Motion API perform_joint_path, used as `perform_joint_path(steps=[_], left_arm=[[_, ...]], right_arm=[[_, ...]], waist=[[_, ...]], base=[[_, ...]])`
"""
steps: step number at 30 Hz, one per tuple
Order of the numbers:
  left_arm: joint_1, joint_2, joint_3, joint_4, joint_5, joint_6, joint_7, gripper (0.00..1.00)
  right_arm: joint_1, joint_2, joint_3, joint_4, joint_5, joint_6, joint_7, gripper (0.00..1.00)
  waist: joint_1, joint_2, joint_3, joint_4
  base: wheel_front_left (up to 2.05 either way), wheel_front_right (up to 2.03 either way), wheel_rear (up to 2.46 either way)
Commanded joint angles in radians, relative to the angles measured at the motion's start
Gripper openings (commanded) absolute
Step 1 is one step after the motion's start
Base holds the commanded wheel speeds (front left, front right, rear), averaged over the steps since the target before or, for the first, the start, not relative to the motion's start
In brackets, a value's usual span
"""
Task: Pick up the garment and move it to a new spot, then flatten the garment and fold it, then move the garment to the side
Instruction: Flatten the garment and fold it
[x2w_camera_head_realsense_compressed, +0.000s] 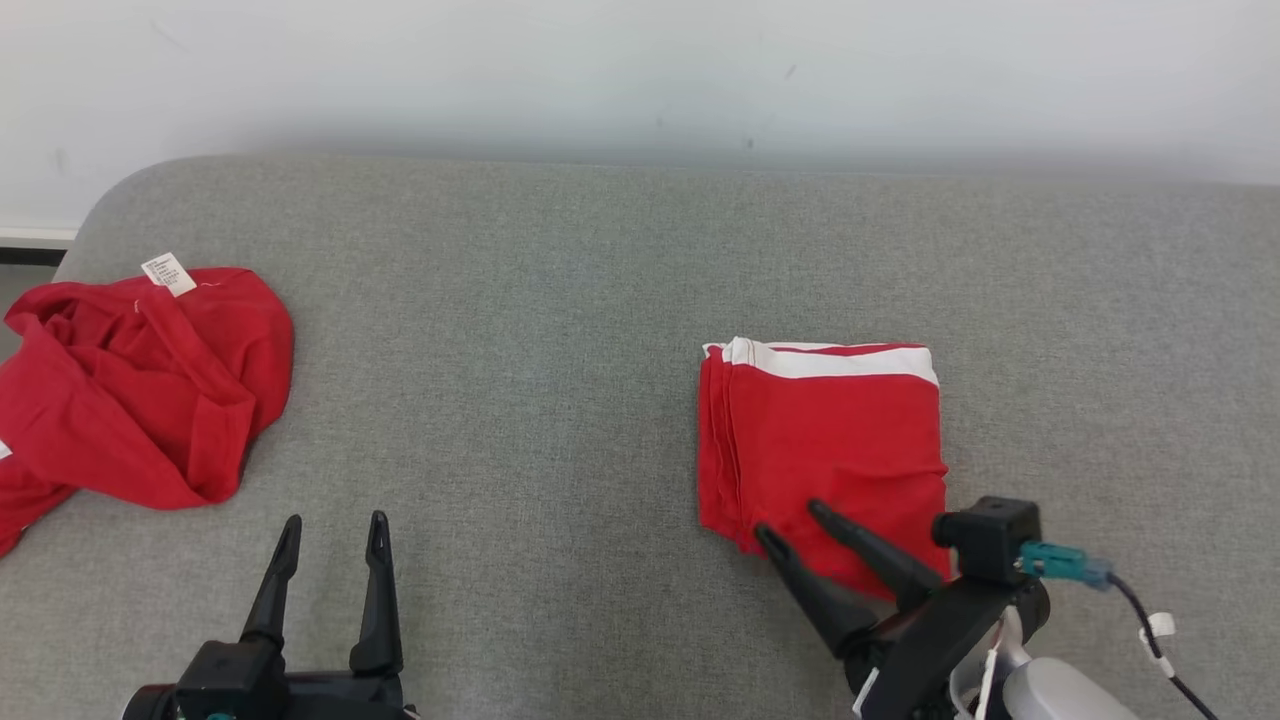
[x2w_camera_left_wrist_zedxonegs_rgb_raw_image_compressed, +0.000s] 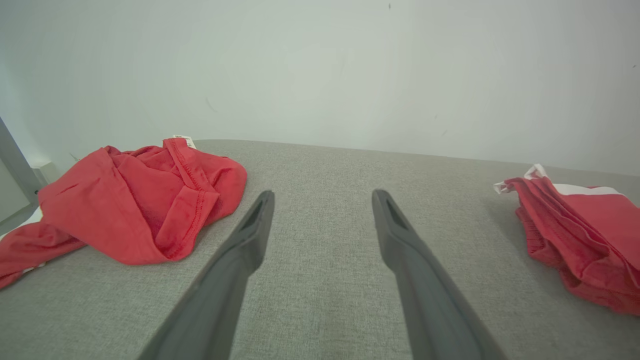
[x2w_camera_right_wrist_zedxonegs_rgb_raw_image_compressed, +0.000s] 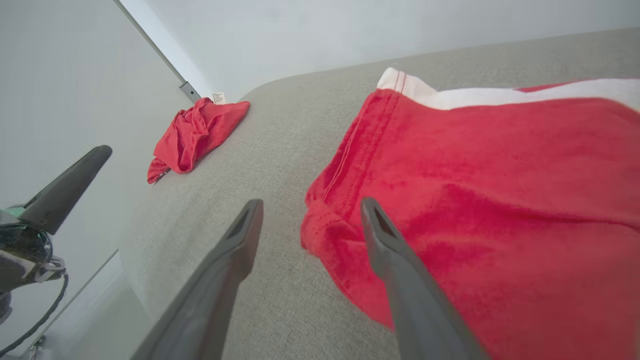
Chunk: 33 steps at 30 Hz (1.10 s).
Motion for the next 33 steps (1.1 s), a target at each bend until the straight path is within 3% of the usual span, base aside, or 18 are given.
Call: perform_joint_path(steps=[1, 9, 15, 33], left_arm=[[0.011, -0.001, 0.003, -0.005, 0.007, 0.002, -0.003, 1.00], [0.028, -0.001, 0.011, -0.015, 0.015, 0.006, -0.003, 1.00], [0.050, -0.001, 0.036, -0.029, 0.027, 0.007, -0.003, 1.00], [0.092, 0.011, 0.088, -0.058, 0.075, -0.008, -0.003, 1.00]], right_arm=[[0.006, -0.003, -0.010, -0.007, 0.015, -0.002, -0.020, 1.00], [0.000, -0.002, -0.142, 0.037, -0.037, -0.002, -0.178, 1.00], [0.039, 0.022, -0.278, 0.068, -0.154, -0.002, -0.289, 1.00], [0.274, 0.202, -0.540, -0.087, -0.420, -0.002, -0.309, 1.00]], waist=[[0.0001, 0.0000, -0.001, -0.002], [0.0001, 0.0000, -0.012, -0.006], [0.0001, 0.0000, -0.035, -0.031], [0.0001, 0.0000, -0.058, -0.132]], base=[[0.00, 0.00, 0.00], [0.00, 0.00, 0.00], [0.00, 0.00, 0.00], [0.00, 0.00, 0.00]])
